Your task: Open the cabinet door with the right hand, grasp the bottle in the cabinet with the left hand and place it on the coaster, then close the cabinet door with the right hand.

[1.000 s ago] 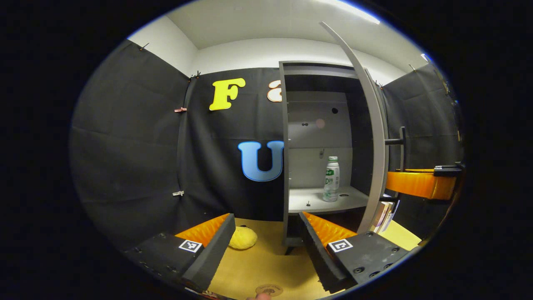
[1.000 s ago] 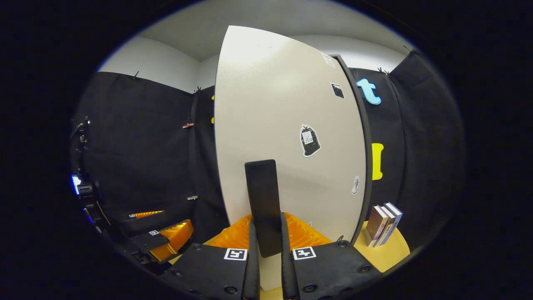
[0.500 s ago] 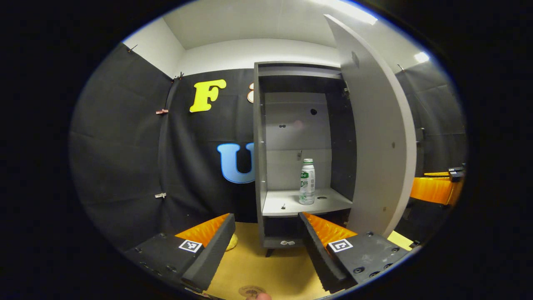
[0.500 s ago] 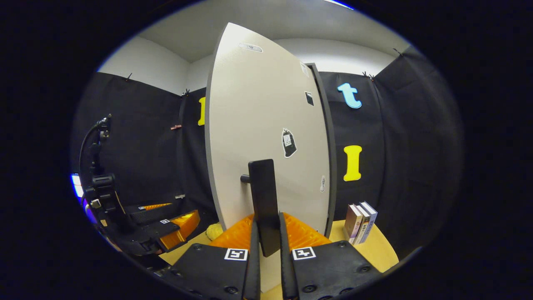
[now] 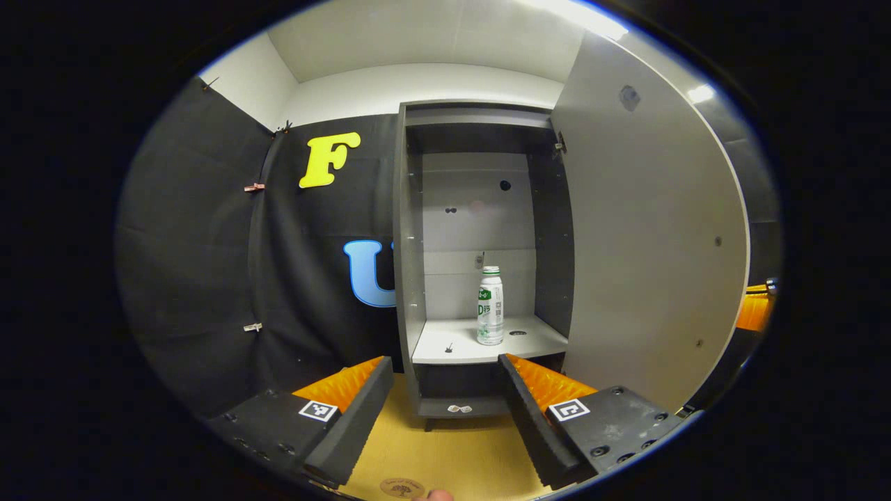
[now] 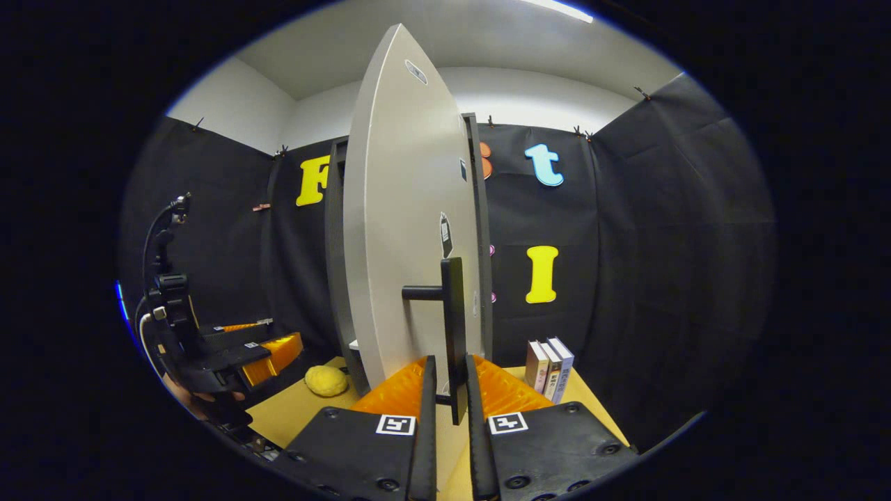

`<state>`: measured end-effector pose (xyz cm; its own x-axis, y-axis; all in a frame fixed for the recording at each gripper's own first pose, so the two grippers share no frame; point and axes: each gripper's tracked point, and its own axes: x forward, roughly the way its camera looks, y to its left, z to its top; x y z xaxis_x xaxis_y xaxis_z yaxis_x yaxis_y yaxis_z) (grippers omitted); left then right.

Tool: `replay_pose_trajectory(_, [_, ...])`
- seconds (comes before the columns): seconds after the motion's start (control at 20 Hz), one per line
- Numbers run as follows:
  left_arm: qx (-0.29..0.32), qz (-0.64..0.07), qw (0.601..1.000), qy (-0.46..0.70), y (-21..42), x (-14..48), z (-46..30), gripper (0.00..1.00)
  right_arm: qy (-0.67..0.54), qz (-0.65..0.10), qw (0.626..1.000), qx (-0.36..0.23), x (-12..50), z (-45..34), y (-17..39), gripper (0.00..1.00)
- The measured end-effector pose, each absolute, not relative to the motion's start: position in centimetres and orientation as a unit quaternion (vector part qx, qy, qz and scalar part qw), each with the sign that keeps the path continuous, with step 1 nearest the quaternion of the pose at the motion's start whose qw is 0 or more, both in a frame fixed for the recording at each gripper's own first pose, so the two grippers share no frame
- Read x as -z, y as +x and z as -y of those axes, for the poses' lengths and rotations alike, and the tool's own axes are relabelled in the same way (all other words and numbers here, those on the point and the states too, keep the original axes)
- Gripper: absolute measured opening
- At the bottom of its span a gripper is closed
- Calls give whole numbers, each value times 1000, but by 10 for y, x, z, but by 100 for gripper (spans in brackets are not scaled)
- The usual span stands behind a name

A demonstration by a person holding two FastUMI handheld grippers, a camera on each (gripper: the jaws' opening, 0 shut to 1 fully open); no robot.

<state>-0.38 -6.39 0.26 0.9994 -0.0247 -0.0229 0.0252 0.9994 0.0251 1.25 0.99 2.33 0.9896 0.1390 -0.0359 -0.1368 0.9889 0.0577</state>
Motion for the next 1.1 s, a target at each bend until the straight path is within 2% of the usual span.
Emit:
replay_pose_trajectory(0.05, [13,-11,1000,13,-2,-3,68,95,29,-19,997,-62,-24,0,14,19])
replay_pose_trajectory(0.2, [17,-8,1000,15,4,-7,79,92,38,-18,998,-46,-23,26,14,18])
replay_pose_trajectory(0.25, [20,-7,1000,15,6,-7,85,95,44,-20,998,-50,-24,27,13,18])
replay_pose_trajectory(0.65, [42,-3,999,16,29,-11,119,92,56,-33,995,-69,-21,28,6,18])
replay_pose_trajectory(0.7, [45,-1,999,19,36,-13,123,92,59,-35,995,-68,-22,33,5,8])
replay_pose_trajectory(0.75, [47,1,999,23,43,-15,127,92,60,-35,995,-70,-23,35,3,7])
replay_pose_trajectory(0.8, [51,3,998,25,52,-16,131,94,60,-37,995,-67,-22,39,-1,18])
replay_pose_trajectory(0.85, [55,4,998,25,61,-17,135,92,58,-38,995,-65,-22,43,-2,22])
replay_pose_trajectory(0.95, [62,5,998,18,79,-17,143,94,55,-32,997,-53,-26,57,-11,23])
replay_pose_trajectory(1.05, [65,4,998,11,97,-17,151,94,54,-24,998,-28,-27,74,-14,46])
replay_pose_trajectory(1.1, [66,6,998,10,108,-18,153,94,52,-20,998,-13,-28,83,-14,54])
